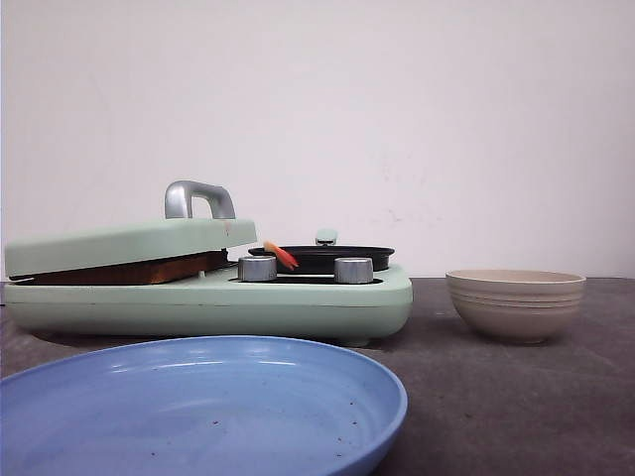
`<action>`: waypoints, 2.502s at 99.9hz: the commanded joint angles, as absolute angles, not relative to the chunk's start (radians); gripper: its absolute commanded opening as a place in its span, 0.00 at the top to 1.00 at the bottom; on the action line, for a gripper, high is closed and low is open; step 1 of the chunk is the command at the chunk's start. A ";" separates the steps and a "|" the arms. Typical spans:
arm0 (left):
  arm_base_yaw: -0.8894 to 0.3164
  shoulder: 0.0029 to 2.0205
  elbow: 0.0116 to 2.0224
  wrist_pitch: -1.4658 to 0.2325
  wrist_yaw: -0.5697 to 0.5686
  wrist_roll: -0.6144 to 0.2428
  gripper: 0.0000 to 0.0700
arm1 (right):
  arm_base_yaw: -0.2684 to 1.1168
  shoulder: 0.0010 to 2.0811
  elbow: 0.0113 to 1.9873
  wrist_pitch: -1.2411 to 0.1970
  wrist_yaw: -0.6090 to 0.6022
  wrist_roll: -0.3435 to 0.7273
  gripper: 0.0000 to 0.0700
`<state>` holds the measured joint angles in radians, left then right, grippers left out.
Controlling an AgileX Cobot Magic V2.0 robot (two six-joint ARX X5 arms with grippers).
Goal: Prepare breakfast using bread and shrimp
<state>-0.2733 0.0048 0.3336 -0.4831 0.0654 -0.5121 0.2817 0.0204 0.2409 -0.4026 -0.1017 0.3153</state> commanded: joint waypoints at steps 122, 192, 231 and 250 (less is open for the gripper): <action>0.002 0.004 0.014 -0.168 0.218 0.003 0.99 | 0.287 0.020 0.247 -0.389 -0.101 0.322 1.00; 0.002 0.004 0.014 -0.163 0.218 0.003 0.99 | 0.283 0.020 0.239 -0.389 -0.053 0.225 1.00; 0.002 0.004 0.014 -0.162 0.218 0.003 0.99 | 0.129 0.015 0.012 -0.089 0.028 -0.091 1.00; 0.002 0.004 0.014 -0.158 0.218 0.003 0.99 | 0.075 0.004 0.012 -0.187 0.006 -0.078 1.00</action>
